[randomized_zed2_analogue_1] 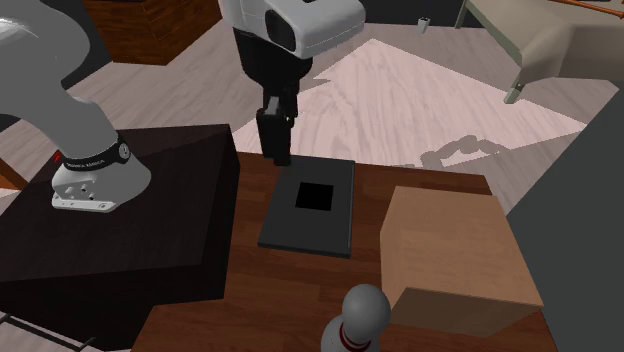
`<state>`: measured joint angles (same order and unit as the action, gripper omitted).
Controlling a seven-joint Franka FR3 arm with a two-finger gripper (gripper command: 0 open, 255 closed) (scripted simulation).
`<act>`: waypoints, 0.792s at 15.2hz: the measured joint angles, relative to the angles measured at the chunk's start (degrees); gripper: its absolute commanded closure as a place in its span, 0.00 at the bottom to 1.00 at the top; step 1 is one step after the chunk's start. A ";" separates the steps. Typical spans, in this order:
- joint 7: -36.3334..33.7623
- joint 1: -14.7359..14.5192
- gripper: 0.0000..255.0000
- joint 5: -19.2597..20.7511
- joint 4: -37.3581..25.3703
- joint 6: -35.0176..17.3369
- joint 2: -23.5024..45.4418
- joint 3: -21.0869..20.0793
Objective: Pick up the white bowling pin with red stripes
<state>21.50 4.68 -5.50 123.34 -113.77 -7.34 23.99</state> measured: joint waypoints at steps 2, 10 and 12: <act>2.44 0.52 0.00 -1.47 -2.30 -0.42 3.64 1.17; 13.15 5.63 0.00 -10.01 -17.46 0.74 22.39 3.84; 15.52 7.68 0.00 -11.76 -20.96 1.22 26.53 3.95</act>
<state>37.02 12.36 -17.26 102.37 -112.55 19.19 27.95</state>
